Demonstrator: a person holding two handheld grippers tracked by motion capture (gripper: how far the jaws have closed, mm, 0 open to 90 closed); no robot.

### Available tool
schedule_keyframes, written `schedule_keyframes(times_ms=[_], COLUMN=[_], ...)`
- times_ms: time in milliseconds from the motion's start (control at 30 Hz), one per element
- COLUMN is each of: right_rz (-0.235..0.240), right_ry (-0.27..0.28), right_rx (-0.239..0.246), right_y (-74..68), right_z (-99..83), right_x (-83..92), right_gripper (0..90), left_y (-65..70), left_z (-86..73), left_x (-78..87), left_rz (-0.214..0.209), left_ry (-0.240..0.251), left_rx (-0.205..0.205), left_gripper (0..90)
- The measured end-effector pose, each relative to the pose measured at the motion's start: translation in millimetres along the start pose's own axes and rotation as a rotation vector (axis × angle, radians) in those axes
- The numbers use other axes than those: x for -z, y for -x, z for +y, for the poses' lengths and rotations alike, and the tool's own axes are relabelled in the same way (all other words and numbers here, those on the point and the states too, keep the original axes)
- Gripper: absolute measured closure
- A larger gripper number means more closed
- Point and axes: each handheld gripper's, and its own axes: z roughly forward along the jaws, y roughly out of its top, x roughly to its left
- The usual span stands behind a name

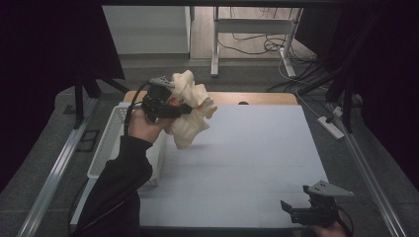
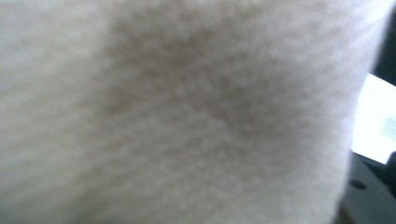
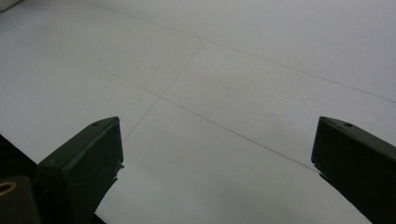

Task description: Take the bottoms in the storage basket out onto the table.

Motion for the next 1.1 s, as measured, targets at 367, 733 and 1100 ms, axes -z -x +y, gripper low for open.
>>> schedule_keyframes(times_ms=[367, 733, 1100], right_rz=[0.002, 0.004, 0.006], right_ry=[0.003, 0.006, 0.009], right_rx=[-0.003, -0.005, -0.006], right_y=[0.5, 0.8, 1.0], right_z=[-0.2, -0.4, -0.5], right_x=[0.5, 0.9, 1.1], right_gripper=[2.5, 2.5, 2.5], left_y=[13.1, 26.8, 32.9], left_z=[1.5, 4.0, -7.7], left_x=[-36.9, -68.0, -102.8], left_rz=[-0.003, -0.027, -0.036], left_ry=[-0.049, -0.067, -0.117], left_rx=[-0.039, -0.064, -0.066], left_gripper=[57.3, 57.1, 56.6])
